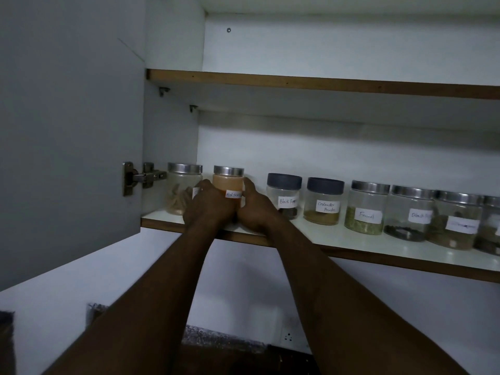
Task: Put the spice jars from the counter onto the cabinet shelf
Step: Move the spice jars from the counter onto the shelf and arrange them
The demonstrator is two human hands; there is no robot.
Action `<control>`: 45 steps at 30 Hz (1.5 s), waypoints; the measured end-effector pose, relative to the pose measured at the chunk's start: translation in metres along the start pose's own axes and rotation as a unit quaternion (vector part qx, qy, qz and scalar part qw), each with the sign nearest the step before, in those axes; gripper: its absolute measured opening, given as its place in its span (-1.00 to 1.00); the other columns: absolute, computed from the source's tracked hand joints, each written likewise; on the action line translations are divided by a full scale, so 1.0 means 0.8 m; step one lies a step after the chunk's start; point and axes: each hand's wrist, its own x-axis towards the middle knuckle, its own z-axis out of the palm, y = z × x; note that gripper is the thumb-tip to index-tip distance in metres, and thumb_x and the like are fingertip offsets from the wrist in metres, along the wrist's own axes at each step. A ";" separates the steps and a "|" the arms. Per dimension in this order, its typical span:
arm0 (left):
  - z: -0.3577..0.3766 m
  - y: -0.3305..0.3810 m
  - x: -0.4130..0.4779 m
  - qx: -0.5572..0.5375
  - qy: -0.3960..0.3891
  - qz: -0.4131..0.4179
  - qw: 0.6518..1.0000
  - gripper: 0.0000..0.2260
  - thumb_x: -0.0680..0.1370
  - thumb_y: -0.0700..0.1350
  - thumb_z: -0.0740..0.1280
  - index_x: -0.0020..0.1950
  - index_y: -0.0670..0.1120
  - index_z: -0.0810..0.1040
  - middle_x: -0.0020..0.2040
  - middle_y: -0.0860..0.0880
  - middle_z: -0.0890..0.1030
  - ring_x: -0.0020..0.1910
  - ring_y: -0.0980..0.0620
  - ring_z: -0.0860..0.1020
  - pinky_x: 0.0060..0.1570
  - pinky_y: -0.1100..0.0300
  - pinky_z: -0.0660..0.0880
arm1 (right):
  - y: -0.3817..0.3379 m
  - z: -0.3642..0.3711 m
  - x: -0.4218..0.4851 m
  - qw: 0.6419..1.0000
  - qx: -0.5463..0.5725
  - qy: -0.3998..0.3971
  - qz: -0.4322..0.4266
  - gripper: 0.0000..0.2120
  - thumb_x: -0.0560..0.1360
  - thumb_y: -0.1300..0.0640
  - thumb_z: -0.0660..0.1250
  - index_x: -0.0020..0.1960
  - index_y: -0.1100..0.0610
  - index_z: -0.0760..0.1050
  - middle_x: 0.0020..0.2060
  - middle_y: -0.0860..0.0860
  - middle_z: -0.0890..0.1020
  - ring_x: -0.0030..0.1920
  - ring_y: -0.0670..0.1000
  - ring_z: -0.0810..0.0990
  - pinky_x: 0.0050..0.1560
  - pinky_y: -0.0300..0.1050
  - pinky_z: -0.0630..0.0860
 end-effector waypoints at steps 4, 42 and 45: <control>0.005 -0.009 0.024 0.062 -0.079 0.035 0.994 -0.37 0.54 0.06 0.39 0.52 -0.10 0.24 0.44 -0.15 0.47 0.49 -0.19 0.35 0.41 -0.24 0.33 | 0.012 -0.001 0.002 0.996 0.039 0.078 0.003 -0.18 0.41 0.07 0.58 0.54 0.02 0.23 0.35 0.09 0.58 0.29 0.14 0.57 0.10 -0.11 0.45; -0.022 -0.065 0.092 0.032 -0.010 0.034 0.999 -0.01 0.41 0.18 0.51 0.61 -0.06 -0.04 0.29 -0.31 0.52 0.22 -0.30 0.54 0.19 -0.13 0.53 | -0.043 0.050 0.010 0.986 -0.107 0.092 -0.085 -0.51 0.48 0.19 0.41 0.36 0.08 0.34 -0.01 0.09 0.67 -0.06 0.11 0.63 -0.17 -0.11 0.43; -0.021 -0.063 0.096 0.055 -0.014 0.091 0.994 0.16 0.38 0.18 0.56 0.62 0.08 -0.27 0.31 -0.32 0.49 0.20 -0.28 0.55 0.18 -0.17 0.54 | -0.043 0.050 0.008 0.985 -0.123 0.090 -0.084 -0.57 0.50 0.18 0.38 0.33 0.13 0.36 -0.03 0.10 0.65 -0.11 0.11 0.58 -0.26 -0.13 0.36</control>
